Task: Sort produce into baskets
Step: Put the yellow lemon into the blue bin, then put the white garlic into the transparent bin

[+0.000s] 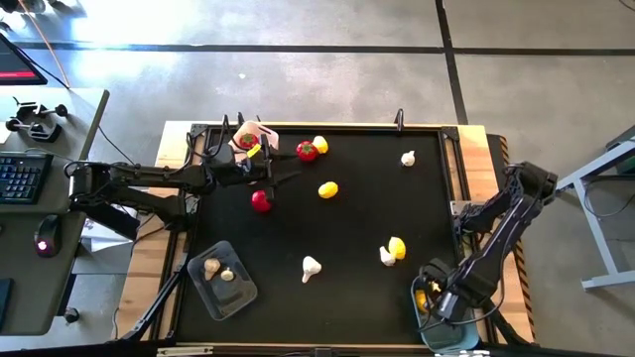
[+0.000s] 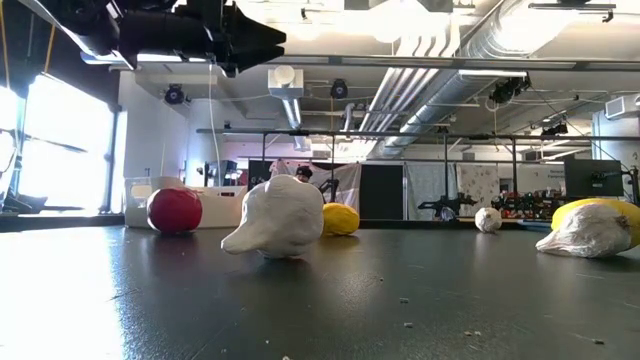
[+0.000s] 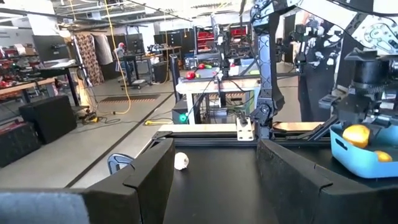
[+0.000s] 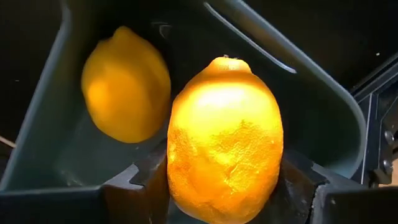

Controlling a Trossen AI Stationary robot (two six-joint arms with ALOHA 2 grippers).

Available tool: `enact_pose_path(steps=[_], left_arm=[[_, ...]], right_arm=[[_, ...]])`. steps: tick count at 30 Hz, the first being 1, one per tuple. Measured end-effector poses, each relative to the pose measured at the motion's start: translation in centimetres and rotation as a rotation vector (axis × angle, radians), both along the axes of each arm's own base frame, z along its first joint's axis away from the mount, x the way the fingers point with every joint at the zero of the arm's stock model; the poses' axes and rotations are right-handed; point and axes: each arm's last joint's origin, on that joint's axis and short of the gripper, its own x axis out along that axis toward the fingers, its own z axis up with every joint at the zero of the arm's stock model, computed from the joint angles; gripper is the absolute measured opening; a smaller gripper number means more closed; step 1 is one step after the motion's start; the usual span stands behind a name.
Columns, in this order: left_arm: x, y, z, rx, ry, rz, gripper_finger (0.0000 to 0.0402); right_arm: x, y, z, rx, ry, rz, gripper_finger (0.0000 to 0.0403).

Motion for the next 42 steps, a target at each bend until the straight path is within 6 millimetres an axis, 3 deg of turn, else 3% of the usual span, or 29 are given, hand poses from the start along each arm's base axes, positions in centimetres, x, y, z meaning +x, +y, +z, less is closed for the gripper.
enact_pose_path(steps=[4,12,17,20,24,29,35,38,42], left_arm=[[0.0,0.0,0.0,-0.003,0.0,0.0,0.0213],[0.0,0.0,0.0,-0.011,-0.002,-0.001,0.0213],[0.0,0.0,0.0,-0.017,-0.003,-0.001,0.0213],[0.0,0.0,0.0,-0.027,-0.004,-0.002,0.0212],[-0.1,0.0,-0.4,-0.033,0.007,-0.001,0.0197],[0.0,0.0,-1.3,-0.053,0.021,-0.002,0.0166],[-0.4,-0.1,-2.8,-0.063,-0.007,-0.009,0.0125],[-0.4,-0.2,-3.2,-0.072,-0.006,-0.013,0.0108],[-0.5,-0.2,-3.3,-0.076,0.0,-0.013,0.0093]], right_arm=[[0.4,-0.1,-0.3,0.009,0.036,-0.024,0.021],[1.4,-0.8,-0.3,0.013,0.035,-0.053,0.0307],[2.1,-0.9,-0.2,0.082,0.041,-0.005,0.0316],[2.4,-1.1,0.4,0.128,0.078,-0.013,0.0299],[2.6,-1.7,2.6,0.156,0.035,-0.03,0.0244],[2.8,-3.2,4.8,0.116,-0.138,-0.057,0.0138],[4.4,-4.9,5.1,0.052,-0.275,0.042,0.0017],[5.8,-5.5,5.0,0.005,-0.357,0.12,0.001],[8.1,-6.1,4.3,-0.046,-0.443,0.261,0.0064]])
